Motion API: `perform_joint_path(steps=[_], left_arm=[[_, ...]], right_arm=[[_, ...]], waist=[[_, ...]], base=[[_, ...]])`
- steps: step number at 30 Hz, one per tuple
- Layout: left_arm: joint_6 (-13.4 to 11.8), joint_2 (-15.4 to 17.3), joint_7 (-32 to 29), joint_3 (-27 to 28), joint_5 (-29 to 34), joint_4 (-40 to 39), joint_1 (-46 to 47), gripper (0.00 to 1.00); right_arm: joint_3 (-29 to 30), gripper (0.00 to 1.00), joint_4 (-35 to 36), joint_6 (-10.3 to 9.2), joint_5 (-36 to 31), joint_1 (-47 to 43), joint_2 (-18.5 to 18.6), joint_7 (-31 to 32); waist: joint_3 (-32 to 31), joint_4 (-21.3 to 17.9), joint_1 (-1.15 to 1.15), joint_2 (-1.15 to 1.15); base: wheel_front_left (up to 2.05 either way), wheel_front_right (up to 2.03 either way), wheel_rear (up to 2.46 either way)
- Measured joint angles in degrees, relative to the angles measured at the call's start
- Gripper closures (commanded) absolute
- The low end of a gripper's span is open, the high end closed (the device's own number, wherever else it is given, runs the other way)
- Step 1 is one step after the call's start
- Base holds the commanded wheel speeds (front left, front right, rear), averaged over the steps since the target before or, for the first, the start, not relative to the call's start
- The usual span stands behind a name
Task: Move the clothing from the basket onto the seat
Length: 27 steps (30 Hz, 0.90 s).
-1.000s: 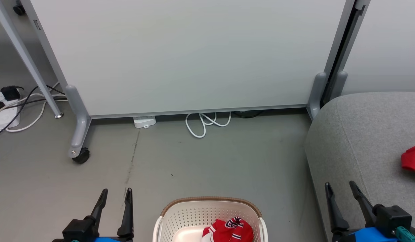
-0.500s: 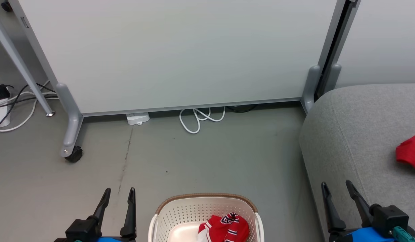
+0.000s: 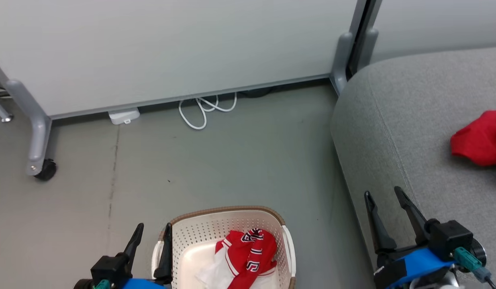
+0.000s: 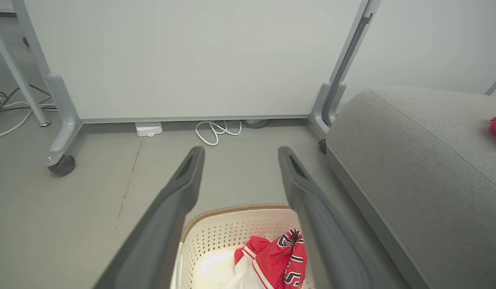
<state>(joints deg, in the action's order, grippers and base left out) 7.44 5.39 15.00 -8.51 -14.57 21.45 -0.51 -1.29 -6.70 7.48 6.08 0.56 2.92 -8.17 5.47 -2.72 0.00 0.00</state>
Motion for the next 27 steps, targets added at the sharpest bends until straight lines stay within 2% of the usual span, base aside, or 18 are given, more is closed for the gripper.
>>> perform_joint_path(steps=[11,14,27], left_arm=[[0.0,0.7,0.0,-7.6,-0.9,8.8,9.9,0.0],[0.0,1.7,0.0,-11.3,-1.6,13.5,14.5,0.0],[0.0,3.2,0.0,-19.8,-3.5,24.4,27.6,0.0]], right_arm=[[-4.6,0.0,1.5,0.0,0.1,7.8,0.0,-1.0],[-6.3,0.0,2.0,0.0,0.6,10.6,0.0,-1.9],[-9.8,0.0,3.9,0.0,0.7,17.9,0.0,-3.8]], waist=[[10.7,-4.3,0.01,0.0],[15.5,-5.8,0.02,0.0],[29.2,-8.9,0.02,0.0]], base=[[0.0,0.0,0.0],[0.0,0.0,0.0],[0.0,0.0,0.0]])
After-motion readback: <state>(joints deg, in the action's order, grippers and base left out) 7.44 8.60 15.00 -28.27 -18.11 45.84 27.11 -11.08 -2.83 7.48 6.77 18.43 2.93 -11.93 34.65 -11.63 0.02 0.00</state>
